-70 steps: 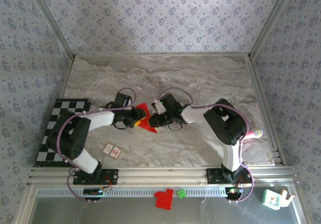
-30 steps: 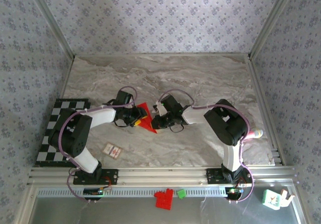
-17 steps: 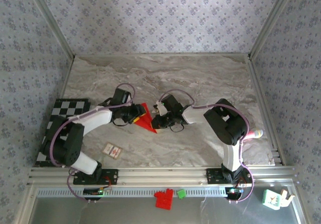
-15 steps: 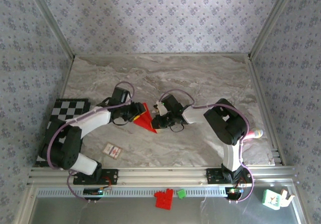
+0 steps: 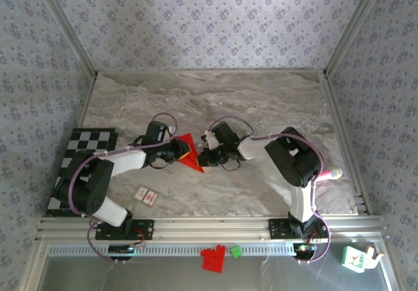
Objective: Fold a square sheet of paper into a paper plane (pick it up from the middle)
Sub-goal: Fourth fold the wing at the center of the table.
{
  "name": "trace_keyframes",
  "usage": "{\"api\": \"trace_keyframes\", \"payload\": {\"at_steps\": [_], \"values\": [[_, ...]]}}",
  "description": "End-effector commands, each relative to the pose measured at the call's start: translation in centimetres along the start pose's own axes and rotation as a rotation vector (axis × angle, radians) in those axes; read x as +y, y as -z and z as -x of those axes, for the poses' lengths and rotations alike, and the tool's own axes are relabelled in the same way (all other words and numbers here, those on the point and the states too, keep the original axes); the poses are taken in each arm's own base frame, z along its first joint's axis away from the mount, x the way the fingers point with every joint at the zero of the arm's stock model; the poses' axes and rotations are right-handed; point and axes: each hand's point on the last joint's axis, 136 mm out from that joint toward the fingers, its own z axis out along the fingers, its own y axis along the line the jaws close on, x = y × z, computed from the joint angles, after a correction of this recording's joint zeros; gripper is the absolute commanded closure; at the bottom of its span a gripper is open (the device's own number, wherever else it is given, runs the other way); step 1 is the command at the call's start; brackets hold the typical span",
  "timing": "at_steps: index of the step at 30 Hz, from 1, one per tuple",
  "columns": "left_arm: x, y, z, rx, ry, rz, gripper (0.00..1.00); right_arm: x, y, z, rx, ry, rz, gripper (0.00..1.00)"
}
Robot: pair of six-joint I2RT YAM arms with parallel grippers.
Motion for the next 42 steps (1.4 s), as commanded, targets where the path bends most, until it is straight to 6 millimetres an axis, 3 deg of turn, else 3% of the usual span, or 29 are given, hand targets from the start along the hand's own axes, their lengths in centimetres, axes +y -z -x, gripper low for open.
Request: {"api": "trace_keyframes", "payload": {"at_steps": [1,18,32,42], "values": [[-1.0,-0.6,0.1,0.011,-0.02,-0.064,0.84,-2.6,-1.0,-2.2,0.064,-0.078,-0.06,0.91],[-0.5,-1.8,0.2,0.038,-0.01,-0.057,0.84,-2.9,-0.9,-2.3,0.071,-0.111,-0.052,0.84],[-0.8,-2.1,0.6,0.043,-0.022,-0.061,0.84,-3.8,-1.3,-3.1,0.088,-0.153,-0.063,0.87],[-2.3,0.1,1.5,-0.037,-0.029,-0.11,0.81,-4.8,-1.3,-3.5,0.076,-0.182,-0.081,0.91]]}}
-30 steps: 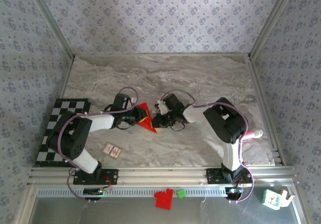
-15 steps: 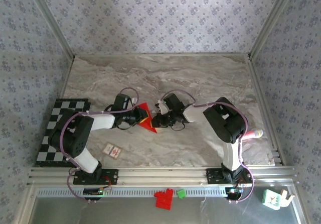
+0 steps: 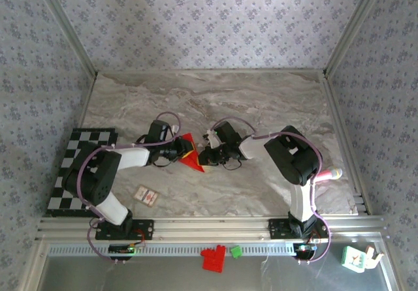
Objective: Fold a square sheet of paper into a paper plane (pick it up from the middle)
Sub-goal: Fourth fold the wing at the center of the table.
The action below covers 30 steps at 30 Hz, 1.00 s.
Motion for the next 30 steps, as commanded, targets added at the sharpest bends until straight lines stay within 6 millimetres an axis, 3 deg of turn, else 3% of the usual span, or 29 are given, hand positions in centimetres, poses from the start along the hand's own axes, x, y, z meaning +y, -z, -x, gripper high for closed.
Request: {"api": "trace_keyframes", "payload": {"at_steps": [1,9,20,30], "values": [[-1.6,1.5,0.9,-0.062,-0.022,-0.06,0.81,-5.0,-1.1,-3.3,0.061,-0.103,-0.136,0.91],[-0.1,1.5,-0.3,-0.059,0.019,-0.065,0.81,-5.1,-1.0,-3.2,0.045,-0.137,-0.127,0.91],[-0.9,-0.2,-0.1,-0.016,0.015,-0.098,0.83,-5.2,-1.0,-3.2,0.048,-0.142,-0.126,0.91],[-0.7,-0.6,0.1,-0.013,0.017,-0.092,0.84,-5.2,-1.0,-3.3,0.054,-0.144,-0.127,0.9]]}}
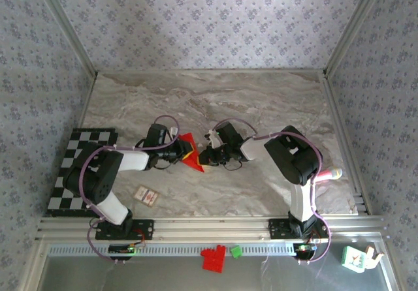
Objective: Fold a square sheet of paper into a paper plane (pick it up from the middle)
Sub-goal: Fourth fold the wing at the center of the table.
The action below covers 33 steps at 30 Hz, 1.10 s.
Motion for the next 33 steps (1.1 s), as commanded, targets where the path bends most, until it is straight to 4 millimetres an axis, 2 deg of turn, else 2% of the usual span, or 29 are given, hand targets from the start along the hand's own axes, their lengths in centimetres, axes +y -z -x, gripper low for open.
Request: {"api": "trace_keyframes", "payload": {"at_steps": [1,13,25,33], "values": [[-1.3,-0.3,0.3,0.005,-0.028,-0.041,0.84,-5.4,-0.9,-3.2,0.068,-0.109,-0.16,0.9],[-0.2,-0.7,0.2,0.01,-0.014,-0.008,0.85,-4.5,-0.6,-2.9,0.064,-0.1,-0.138,0.87],[-0.1,-0.7,0.3,0.012,-0.013,0.002,0.86,-0.3,1.4,-1.7,0.051,-0.051,-0.065,0.83],[0.1,-0.7,0.2,0.013,-0.008,0.009,0.86,-0.2,1.4,-2.6,0.081,-0.049,-0.073,0.83]]}}
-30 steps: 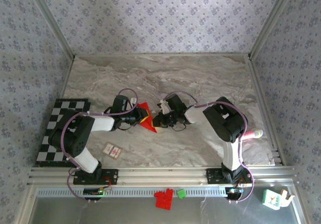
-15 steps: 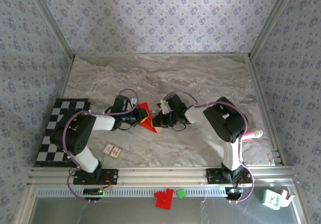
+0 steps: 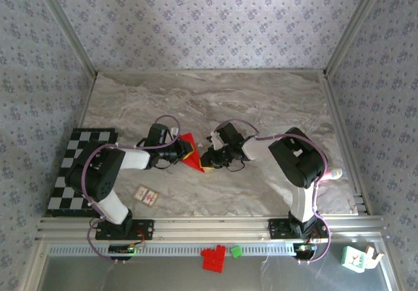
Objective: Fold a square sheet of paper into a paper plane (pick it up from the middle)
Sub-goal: Fourth fold the wing at the center of the table.
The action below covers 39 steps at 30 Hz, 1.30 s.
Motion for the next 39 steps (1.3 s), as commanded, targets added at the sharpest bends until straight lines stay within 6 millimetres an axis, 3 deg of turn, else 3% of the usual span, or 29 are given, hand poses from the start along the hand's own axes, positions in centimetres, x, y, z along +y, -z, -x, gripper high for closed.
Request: {"api": "trace_keyframes", "payload": {"at_steps": [1,14,21,27,33,39], "values": [[-0.3,-0.3,0.1,0.005,-0.017,-0.004,0.86,-0.3,0.2,-1.3,0.035,-0.006,-0.03,0.83],[0.2,-0.5,0.0,0.013,-0.004,0.016,0.87,-2.7,-1.0,-2.3,0.072,-0.052,-0.096,0.87],[0.1,-0.4,0.1,0.015,-0.005,0.016,0.87,-0.3,1.6,-0.6,-0.02,0.001,-0.082,0.76],[-0.1,-0.4,0.1,0.014,-0.007,0.014,0.87,1.1,3.8,0.9,-0.11,0.081,-0.118,0.72],[0.1,-0.4,0.1,0.016,-0.004,0.018,0.87,2.9,3.2,1.4,-0.081,0.146,-0.118,0.77],[0.2,-0.5,0.0,0.018,0.001,0.024,0.88,3.1,1.5,1.6,-0.048,0.151,-0.121,0.84]]}}
